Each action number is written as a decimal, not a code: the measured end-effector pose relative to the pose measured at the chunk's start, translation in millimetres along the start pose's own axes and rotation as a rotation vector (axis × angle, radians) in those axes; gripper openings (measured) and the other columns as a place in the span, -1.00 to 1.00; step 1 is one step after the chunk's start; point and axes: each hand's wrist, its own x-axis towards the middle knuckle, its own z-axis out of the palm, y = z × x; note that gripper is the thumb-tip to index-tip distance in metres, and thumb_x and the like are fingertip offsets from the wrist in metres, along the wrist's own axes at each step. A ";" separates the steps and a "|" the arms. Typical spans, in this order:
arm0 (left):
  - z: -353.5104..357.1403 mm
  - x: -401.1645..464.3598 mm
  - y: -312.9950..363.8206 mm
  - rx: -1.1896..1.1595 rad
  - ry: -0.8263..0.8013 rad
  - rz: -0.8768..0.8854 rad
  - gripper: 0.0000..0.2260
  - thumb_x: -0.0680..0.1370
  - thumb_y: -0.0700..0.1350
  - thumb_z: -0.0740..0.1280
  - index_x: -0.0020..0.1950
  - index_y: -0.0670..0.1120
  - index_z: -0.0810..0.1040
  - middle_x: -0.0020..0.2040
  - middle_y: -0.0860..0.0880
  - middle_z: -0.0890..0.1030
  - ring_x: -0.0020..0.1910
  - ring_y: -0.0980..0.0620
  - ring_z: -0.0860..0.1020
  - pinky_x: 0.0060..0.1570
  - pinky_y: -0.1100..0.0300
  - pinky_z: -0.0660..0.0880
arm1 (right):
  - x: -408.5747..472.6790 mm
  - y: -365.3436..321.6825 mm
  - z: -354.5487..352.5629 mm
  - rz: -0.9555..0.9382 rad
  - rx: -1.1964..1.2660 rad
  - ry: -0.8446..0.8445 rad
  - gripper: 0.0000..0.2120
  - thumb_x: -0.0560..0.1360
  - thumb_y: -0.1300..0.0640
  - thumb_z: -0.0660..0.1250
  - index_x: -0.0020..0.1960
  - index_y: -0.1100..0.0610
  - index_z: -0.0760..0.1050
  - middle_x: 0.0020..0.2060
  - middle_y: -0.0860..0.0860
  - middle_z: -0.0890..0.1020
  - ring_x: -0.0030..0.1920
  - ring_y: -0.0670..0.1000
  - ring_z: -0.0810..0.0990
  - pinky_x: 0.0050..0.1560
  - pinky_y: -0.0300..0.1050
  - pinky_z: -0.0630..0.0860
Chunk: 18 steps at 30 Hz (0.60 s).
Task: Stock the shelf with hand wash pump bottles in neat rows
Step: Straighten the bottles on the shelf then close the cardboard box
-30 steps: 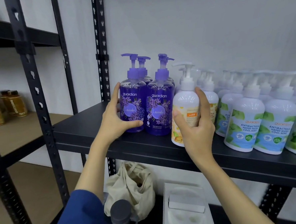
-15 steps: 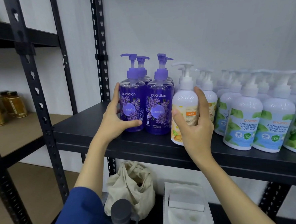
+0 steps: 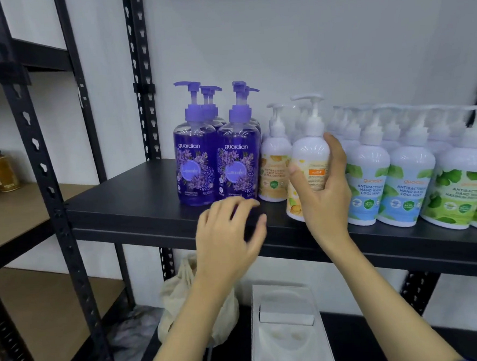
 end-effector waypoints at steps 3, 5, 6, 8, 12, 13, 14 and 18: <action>13.6 -13.7 0.4 0.021 -0.029 0.020 -0.76 0.56 0.01 0.21 -0.03 -0.04 0.65 -0.04 0.03 0.63 -0.07 0.02 0.58 0.04 0.06 0.38 | -3.5 5.0 -7.8 0.003 -0.052 -0.046 -0.40 0.50 0.05 0.37 0.45 0.03 0.18 0.36 -0.01 0.37 0.25 -0.03 0.45 0.19 -0.20 0.41; 16.6 -16.8 -0.6 0.026 -0.004 0.033 -0.75 0.57 0.00 0.21 -0.01 -0.05 0.66 -0.02 0.02 0.64 -0.05 0.02 0.58 0.08 0.02 0.39 | -4.1 5.3 -9.8 0.013 -0.076 -0.077 -0.39 0.50 -0.01 0.34 0.46 0.03 0.15 0.37 0.00 0.35 0.27 -0.02 0.44 0.22 -0.12 0.42; 17.3 -17.8 -1.2 0.030 0.009 0.043 -0.74 0.58 0.00 0.21 0.00 -0.05 0.66 -0.02 0.01 0.64 -0.04 0.03 0.56 0.09 0.01 0.39 | -3.9 5.4 -10.6 0.019 -0.086 -0.091 -0.37 0.49 -0.05 0.32 0.46 0.01 0.14 0.38 0.00 0.35 0.27 -0.01 0.44 0.23 -0.08 0.43; 19.2 -18.9 -3.4 0.036 0.030 0.068 -0.73 0.59 0.01 0.20 0.02 -0.06 0.66 -0.01 0.00 0.64 -0.02 0.05 0.52 0.10 0.01 0.37 | -4.5 5.9 -12.9 0.025 -0.098 -0.114 -0.33 0.47 -0.08 0.33 0.47 -0.01 0.11 0.39 -0.01 0.34 0.29 -0.01 0.43 0.25 0.00 0.44; 24.1 -20.0 -7.0 0.043 0.072 0.097 -0.73 0.60 0.00 0.20 0.03 -0.07 0.67 -0.01 -0.02 0.64 -0.02 0.04 0.50 0.09 0.02 0.36 | -13.3 6.2 -17.8 0.041 -0.217 -0.150 -0.11 0.38 -0.04 0.48 0.49 -0.07 -0.05 0.45 0.01 0.26 0.36 0.04 0.37 0.28 0.03 0.42; 24.8 -20.9 -6.8 0.044 0.079 0.101 -0.73 0.60 0.00 0.21 0.03 -0.07 0.67 -0.01 -0.02 0.64 -0.02 0.04 0.50 0.08 0.01 0.37 | -16.4 5.4 -17.6 0.045 -0.257 -0.142 -0.07 0.36 -0.02 0.50 0.50 -0.03 -0.06 0.45 0.01 0.25 0.38 0.04 0.35 0.27 -0.04 0.40; 25.2 -21.3 -6.6 0.045 0.082 0.104 -0.74 0.59 0.00 0.22 0.04 -0.08 0.67 -0.01 -0.03 0.64 -0.01 0.04 0.50 0.08 0.01 0.37 | -18.8 4.4 -16.8 0.044 -0.285 -0.126 -0.06 0.35 0.01 0.51 0.50 0.02 -0.03 0.44 0.02 0.24 0.38 0.02 0.32 0.23 -0.12 0.38; 25.9 -22.3 -6.5 0.056 0.088 0.110 -0.74 0.59 -0.01 0.22 0.04 -0.08 0.66 0.00 -0.03 0.64 0.00 0.05 0.49 0.09 0.01 0.37 | -19.3 5.4 -14.7 0.036 -0.294 -0.091 -0.13 0.38 0.07 0.49 0.50 0.06 0.02 0.42 0.02 0.25 0.37 0.00 0.32 0.23 -0.11 0.39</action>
